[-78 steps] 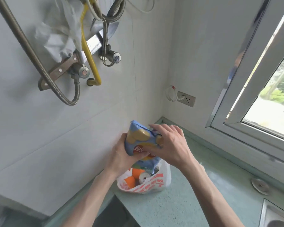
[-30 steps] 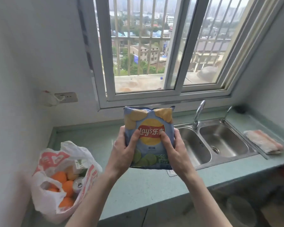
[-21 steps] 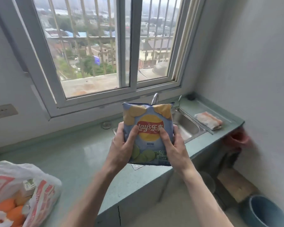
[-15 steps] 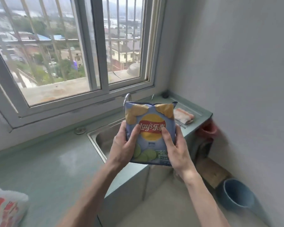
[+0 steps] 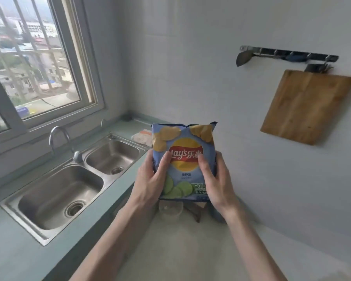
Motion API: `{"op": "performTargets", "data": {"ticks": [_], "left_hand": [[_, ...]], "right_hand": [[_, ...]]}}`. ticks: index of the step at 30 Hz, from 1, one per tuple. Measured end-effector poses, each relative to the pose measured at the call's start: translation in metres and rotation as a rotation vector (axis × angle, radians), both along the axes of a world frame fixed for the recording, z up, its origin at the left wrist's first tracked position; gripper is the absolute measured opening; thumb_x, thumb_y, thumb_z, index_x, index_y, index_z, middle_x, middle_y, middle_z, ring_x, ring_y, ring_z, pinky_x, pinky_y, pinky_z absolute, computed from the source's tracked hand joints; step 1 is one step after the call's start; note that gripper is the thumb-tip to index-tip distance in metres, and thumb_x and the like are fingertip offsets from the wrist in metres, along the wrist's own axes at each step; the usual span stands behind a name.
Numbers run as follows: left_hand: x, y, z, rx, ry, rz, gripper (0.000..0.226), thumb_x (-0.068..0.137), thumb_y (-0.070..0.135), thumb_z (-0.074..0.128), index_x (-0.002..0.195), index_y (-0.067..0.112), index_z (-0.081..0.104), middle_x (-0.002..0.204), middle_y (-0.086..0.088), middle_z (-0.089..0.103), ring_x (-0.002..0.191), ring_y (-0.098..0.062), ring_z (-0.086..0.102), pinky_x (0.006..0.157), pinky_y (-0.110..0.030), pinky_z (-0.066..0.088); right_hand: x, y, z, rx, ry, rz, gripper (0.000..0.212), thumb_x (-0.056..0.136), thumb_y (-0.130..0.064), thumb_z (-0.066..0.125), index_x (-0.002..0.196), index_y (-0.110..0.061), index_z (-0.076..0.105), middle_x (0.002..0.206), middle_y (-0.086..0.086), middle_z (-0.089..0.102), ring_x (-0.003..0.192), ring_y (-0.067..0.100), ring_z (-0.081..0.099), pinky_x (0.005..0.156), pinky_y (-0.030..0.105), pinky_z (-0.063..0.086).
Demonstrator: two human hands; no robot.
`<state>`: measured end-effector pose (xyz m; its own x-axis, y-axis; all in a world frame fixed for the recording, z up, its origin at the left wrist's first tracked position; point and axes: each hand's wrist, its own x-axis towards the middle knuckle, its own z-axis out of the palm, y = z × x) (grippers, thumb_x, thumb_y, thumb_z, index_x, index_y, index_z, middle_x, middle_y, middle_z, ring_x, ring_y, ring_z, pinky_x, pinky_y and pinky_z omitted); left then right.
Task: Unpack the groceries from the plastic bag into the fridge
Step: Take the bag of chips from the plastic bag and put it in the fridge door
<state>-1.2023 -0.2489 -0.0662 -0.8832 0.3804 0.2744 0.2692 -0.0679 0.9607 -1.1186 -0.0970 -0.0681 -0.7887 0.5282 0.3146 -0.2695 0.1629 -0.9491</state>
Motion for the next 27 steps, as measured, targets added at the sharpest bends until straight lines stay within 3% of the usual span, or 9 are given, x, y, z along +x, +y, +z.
{"op": "performTargets", "data": {"ticks": [5,11,18,27], "left_hand": [[0.023,0.069,-0.008,-0.044,-0.003,-0.107,0.034,0.103,0.049,0.054,0.118,0.021,0.063,0.109,0.005,0.079,0.099,-0.017,0.077,0.086,-0.047,0.062],[0.054,0.134,-0.004,-0.028,-0.033,-0.232,0.029,0.104,0.045,0.053,0.122,0.023,0.061,0.112,0.005,0.078,0.101,-0.017,0.077,0.086,-0.044,0.063],[0.062,0.206,-0.005,-0.113,0.031,-0.336,0.035,0.098,0.065,0.052,0.118,0.037,0.06,0.11,0.011,0.078,0.1,-0.016,0.076,0.087,-0.05,0.061],[0.067,0.316,-0.006,-0.088,-0.026,-0.556,0.036,0.1,0.06,0.055,0.114,0.027,0.061,0.106,0.006,0.079,0.097,-0.019,0.077,0.088,-0.052,0.061]], "right_hand": [[0.04,0.064,-0.005,0.012,-0.011,-0.08,0.028,0.102,-0.035,0.058,0.123,-0.016,0.06,0.118,-0.004,0.072,0.114,0.013,0.068,0.097,0.039,0.058],[0.078,0.123,-0.005,0.019,-0.04,-0.2,0.028,0.101,-0.039,0.061,0.121,-0.019,0.062,0.117,-0.003,0.073,0.113,0.015,0.069,0.096,0.046,0.058],[0.114,0.173,-0.001,0.003,-0.025,-0.344,0.026,0.101,-0.036,0.061,0.119,-0.017,0.062,0.112,-0.007,0.074,0.107,0.007,0.07,0.083,0.023,0.057],[0.141,0.25,0.0,0.012,-0.054,-0.57,0.028,0.1,-0.041,0.06,0.115,-0.017,0.063,0.108,-0.007,0.074,0.103,0.008,0.071,0.08,0.024,0.057]]}}
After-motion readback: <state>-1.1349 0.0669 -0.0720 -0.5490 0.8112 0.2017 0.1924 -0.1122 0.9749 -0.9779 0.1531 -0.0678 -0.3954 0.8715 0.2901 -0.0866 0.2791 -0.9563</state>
